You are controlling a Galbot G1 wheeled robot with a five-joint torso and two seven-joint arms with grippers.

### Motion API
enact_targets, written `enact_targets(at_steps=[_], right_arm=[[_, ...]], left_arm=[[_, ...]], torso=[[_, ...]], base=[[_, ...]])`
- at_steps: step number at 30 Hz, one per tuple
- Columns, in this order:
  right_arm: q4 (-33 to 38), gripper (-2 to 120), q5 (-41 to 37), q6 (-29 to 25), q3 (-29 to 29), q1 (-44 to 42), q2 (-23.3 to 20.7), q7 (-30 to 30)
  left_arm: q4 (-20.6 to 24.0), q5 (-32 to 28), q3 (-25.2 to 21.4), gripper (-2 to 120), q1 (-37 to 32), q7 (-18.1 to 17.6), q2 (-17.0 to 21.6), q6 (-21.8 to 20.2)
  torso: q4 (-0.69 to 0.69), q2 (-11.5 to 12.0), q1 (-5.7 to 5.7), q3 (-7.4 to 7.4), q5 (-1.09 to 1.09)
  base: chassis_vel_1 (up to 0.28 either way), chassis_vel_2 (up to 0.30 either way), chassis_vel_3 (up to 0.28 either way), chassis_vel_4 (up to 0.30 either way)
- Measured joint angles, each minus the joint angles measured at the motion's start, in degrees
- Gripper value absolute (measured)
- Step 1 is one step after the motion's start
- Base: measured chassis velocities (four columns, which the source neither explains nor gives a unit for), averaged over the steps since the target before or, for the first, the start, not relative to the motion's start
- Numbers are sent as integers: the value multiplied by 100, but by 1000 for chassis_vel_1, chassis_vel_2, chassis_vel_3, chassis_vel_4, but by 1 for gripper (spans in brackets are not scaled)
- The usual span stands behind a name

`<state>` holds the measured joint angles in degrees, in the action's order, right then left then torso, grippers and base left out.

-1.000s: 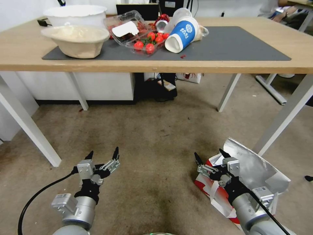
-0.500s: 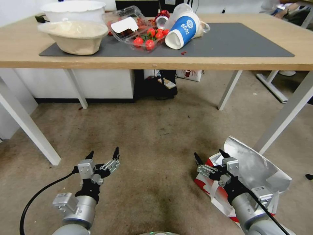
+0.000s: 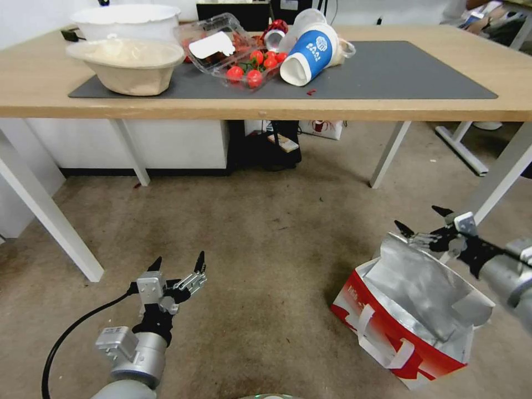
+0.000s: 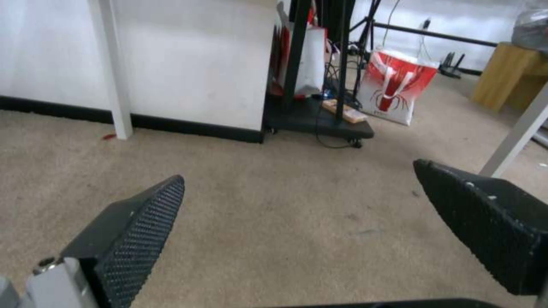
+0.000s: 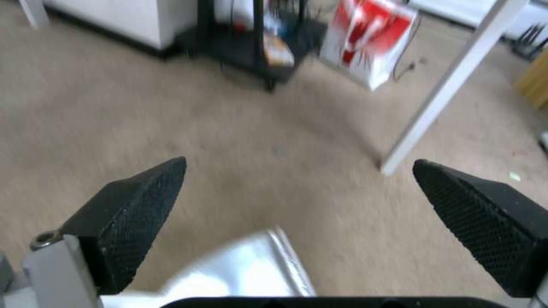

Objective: Pick up the food delivery bag from the floor and place it on the table.

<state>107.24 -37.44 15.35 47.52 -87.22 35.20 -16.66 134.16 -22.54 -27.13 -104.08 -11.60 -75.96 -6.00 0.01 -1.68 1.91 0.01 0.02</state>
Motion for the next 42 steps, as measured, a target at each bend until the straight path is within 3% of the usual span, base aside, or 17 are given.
enact_targets(at_steps=[7, 12, 22, 42], right_arm=[[-832, 100, 300, 357, -433, 285, -666, -448], [-1049, 100, 396, 553, -736, 334, -1022, -674], [-1208, 100, 694, 718, -1266, 422, -1210, -762], [-1673, 100, 835, 747, -1975, 989, -1004, -760]], left_arm=[[37, 37, -29, 100, 2, 122, -35, -197], [46, 47, -1, 100, 40, 138, -58, -251], [72, 78, 24, 100, 58, 115, -166, -246], [71, 105, 61, 100, 25, 112, -256, -168]], torso=[[-2, -7, 1, 0, -3], [-1, -11, 1, -1, -2], [-1, -16, 2, -1, -2], [-2, -20, 2, -1, -2]], base=[[0, 0, 0, 0], [0, 0, 0, 0], [0, 0, 0, 0], [0, 0, 0, 0]])
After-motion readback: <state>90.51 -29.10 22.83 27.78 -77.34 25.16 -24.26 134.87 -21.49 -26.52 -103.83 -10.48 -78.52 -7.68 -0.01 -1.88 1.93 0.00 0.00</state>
